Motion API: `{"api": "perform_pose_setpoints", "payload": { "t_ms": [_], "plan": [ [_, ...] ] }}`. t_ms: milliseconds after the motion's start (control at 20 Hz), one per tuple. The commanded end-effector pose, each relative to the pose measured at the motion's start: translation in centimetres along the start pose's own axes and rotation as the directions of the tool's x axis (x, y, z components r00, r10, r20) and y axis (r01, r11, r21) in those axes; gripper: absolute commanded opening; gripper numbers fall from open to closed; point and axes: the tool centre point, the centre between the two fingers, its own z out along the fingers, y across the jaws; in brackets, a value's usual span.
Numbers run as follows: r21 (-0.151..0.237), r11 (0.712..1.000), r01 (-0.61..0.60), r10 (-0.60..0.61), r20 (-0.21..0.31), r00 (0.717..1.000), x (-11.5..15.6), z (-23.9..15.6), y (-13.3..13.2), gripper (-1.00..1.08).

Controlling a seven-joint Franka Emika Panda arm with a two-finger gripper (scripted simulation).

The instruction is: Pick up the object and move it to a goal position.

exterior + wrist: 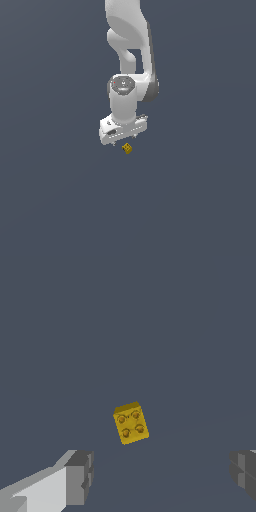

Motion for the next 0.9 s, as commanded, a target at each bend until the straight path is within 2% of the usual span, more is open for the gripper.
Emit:
{"api": "perform_pose_setpoints", "payload": {
  "t_ms": [0,400,850],
  "plan": [
    [0.002,0.998,0.070,-0.070,-0.003,0.998,-0.1,1.0,-0.3,1.00],
    [0.006,0.975,0.223,-0.223,-0.010,0.975,-0.5,3.2,-1.1,1.00],
    [0.008,0.960,0.281,-0.281,-0.014,0.960,-0.7,4.1,-1.4,1.00]
  ]
}}
